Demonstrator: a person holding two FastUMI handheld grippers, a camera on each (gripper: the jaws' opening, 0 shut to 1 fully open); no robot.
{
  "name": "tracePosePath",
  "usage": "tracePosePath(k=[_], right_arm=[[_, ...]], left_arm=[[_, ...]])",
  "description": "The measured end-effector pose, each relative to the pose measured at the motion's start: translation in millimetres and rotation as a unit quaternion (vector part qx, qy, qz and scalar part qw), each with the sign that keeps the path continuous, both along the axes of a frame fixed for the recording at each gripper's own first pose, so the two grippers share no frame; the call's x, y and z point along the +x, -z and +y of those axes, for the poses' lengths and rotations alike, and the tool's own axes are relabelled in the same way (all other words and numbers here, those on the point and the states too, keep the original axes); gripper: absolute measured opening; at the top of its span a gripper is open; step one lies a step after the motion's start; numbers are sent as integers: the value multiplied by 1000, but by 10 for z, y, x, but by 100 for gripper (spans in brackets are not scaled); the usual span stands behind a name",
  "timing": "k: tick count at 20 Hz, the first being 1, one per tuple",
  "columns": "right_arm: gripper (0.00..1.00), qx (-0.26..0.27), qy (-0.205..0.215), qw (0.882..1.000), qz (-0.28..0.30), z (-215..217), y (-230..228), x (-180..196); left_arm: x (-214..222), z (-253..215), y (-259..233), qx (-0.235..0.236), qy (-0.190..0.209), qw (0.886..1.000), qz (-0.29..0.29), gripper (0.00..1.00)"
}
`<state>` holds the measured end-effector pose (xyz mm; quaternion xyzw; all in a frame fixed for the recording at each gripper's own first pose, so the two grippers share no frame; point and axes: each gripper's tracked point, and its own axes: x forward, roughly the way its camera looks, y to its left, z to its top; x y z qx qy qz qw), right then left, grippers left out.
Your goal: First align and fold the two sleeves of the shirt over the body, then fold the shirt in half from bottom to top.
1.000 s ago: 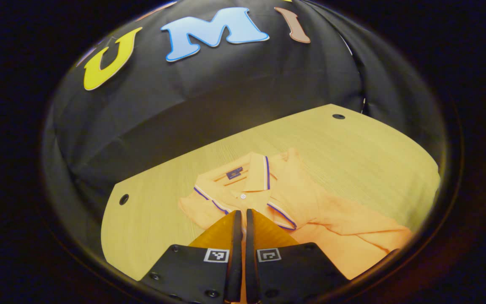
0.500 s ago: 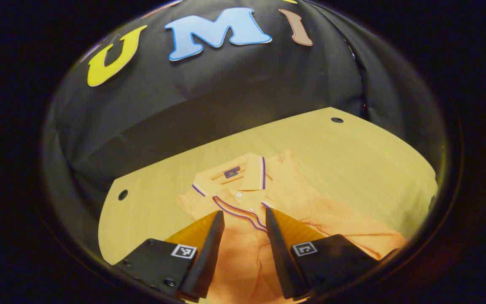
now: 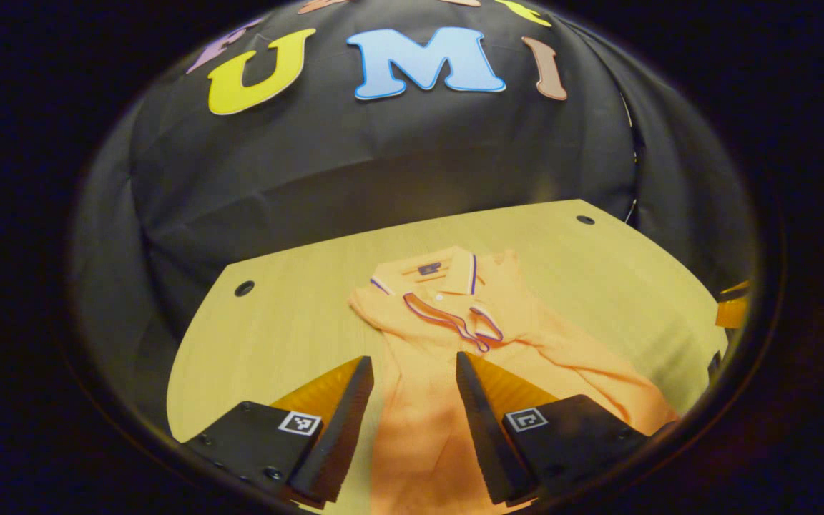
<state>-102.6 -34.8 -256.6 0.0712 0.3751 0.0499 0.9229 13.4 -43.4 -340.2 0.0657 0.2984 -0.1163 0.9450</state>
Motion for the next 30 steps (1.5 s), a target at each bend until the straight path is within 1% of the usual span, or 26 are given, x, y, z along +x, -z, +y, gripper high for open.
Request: tracePosePath(k=[5,6,9,10,11,12,13,14,15,16,17,18,19,21,22,23,25,26,27,28,29,30], right_arm=[[42,-4,-39,999,27,155,239,-204],[42,-7,-47,998,34,177,289,-256],[43,-14,-73,996,56,250,445,-419],[53,-15,-81,995,64,283,493,-469],[55,-21,-87,993,72,285,553,-526],[62,-24,-92,992,80,295,607,-576],[62,-19,-101,990,92,354,676,-626],[72,-19,-107,989,103,387,744,-689],[76,-23,-111,987,112,389,787,-753],[82,-27,-114,986,119,405,853,-797],[82,-28,-118,985,125,416,896,-852],[82,-29,-121,984,129,433,934,-883],[82,-32,-123,983,134,441,974,-908],[82,-41,-131,981,140,451,1046,-951],[82,-49,-137,979,144,442,1085,-983],[82,-60,-143,977,149,437,1141,-1021],[82,-77,-156,972,161,429,1239,-1103],[82,-88,-164,969,166,413,1249,-1151],[83,-90,-165,971,147,435,1290,-1090],[82,-92,-169,969,155,411,1254,-1151],[83,-88,-165,971,148,417,1247,-1131],[83,-87,-165,971,150,416,1249,-1160]], left_arm=[[-625,330,167,18,-11,999,27,80],[-766,370,219,18,-15,999,35,79],[-1148,449,357,12,-23,998,61,90],[-1244,481,411,15,-24,997,69,94],[-1361,505,460,20,-25,996,78,96],[-1470,528,504,23,-25,996,84,98],[-1574,548,528,26,-25,995,90,97],[-1674,565,561,28,-26,995,95,97],[-1773,580,589,29,-25,994,101,100],[-1840,597,621,30,-24,994,106,97],[-1917,621,661,33,-23,993,111,100],[-1985,648,693,38,-21,992,116,100],[-2055,659,740,40,-20,992,121,97],[-2163,693,829,40,-20,990,132,97],[-2202,695,890,40,-20,989,140,100],[-2246,702,943,40,-20,988,147,97],[-2310,724,1050,43,-25,986,160,97],[-2261,685,1016,37,-23,988,146,97],[-2291,699,1030,37,-24,987,152,97],[-2275,691,1025,28,-29,988,147,100],[-2293,687,1042,20,-33,988,150,100],[-2309,643,1046,6,-30,989,148,94]])
